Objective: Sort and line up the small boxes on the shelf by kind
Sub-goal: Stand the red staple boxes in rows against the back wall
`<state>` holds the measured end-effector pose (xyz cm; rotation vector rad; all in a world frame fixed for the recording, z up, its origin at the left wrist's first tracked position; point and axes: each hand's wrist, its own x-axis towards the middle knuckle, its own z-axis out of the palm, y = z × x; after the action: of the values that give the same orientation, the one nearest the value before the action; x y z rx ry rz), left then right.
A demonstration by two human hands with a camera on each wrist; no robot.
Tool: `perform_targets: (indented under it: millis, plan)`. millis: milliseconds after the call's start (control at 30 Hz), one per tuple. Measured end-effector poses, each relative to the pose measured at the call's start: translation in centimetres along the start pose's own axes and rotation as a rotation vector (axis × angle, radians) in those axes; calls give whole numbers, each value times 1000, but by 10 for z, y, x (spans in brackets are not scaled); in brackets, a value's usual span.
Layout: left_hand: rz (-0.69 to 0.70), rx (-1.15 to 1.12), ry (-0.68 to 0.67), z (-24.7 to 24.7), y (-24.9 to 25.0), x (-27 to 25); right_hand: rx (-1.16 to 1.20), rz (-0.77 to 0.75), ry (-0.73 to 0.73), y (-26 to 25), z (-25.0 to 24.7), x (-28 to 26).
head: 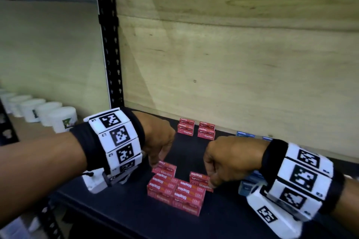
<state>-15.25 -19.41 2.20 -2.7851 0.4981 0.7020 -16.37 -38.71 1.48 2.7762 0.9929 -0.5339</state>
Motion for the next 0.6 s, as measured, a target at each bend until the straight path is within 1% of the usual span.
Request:
perform_targets:
  millis: [233,333,433,600]
  plan:
    - [-11,-73,-15,15,-2,-12,47,19,15,-6,10,-13]
    - [-14,-123,-35,17,-3,-16,135,34,-32,-8,11,-17]
    - [-38,-172,-25,17,-2,-19,196,37,-61,-9,12,-17]
    - [-50,-185,5,17,1,-19,209,42,-22,-14,14,-15]
